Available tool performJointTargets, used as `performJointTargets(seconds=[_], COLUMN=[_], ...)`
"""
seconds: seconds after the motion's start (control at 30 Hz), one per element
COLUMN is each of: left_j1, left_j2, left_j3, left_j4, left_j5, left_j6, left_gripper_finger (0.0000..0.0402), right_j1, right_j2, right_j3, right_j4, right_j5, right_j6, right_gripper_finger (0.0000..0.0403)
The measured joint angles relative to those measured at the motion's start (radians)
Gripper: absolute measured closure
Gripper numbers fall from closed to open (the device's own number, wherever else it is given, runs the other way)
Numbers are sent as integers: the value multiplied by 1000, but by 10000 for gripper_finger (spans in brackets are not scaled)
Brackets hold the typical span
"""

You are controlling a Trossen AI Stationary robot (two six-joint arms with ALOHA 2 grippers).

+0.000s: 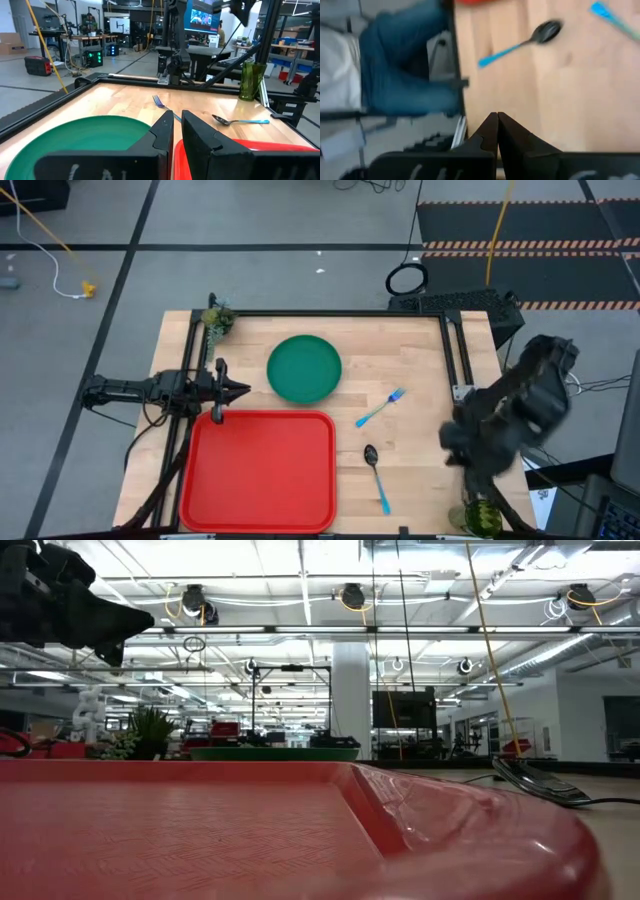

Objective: Pick and place plate/cup/fork/spoon on tray
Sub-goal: Put the green cup on the red tray

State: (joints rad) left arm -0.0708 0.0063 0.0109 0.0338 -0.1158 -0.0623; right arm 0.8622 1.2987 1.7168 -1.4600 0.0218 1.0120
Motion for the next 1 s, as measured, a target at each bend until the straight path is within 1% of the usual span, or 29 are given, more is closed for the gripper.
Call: performJointTargets(seconds=[0.1,0.2,0.3,0.43,0.6,0.7,0.83,1.0], left_j1=[0,0,0,0,0,0,0,0], left_j2=[0,0,0,0,0,0,0,0], left_j3=[0,0,0,-1,-1,-1,-1,-1], left_j4=[1,5,12,13,16,19,16,13], left_j5=[0,0,-1,-1,-1,-1,-1,-1], left_j6=[0,3,4,-4,-4,-5,-5,1], left_gripper_finger=[360,360,360,360,360,360,360,360], right_j1=[108,184,235,286,317,331,347,364], right_j2=[50,104,149,210,262,289,318,349], right_j3=[26,30,30,31,31,30,28,28], right_j4=[2,9,5,4,3,3,-7,-66], right_j5=[3,-2,-56,-103,-103,-100,-95,-18], right_j6=[45,102,156,209,224,205,178,177], right_gripper_finger=[403,403,403,403,403,401,380,328])
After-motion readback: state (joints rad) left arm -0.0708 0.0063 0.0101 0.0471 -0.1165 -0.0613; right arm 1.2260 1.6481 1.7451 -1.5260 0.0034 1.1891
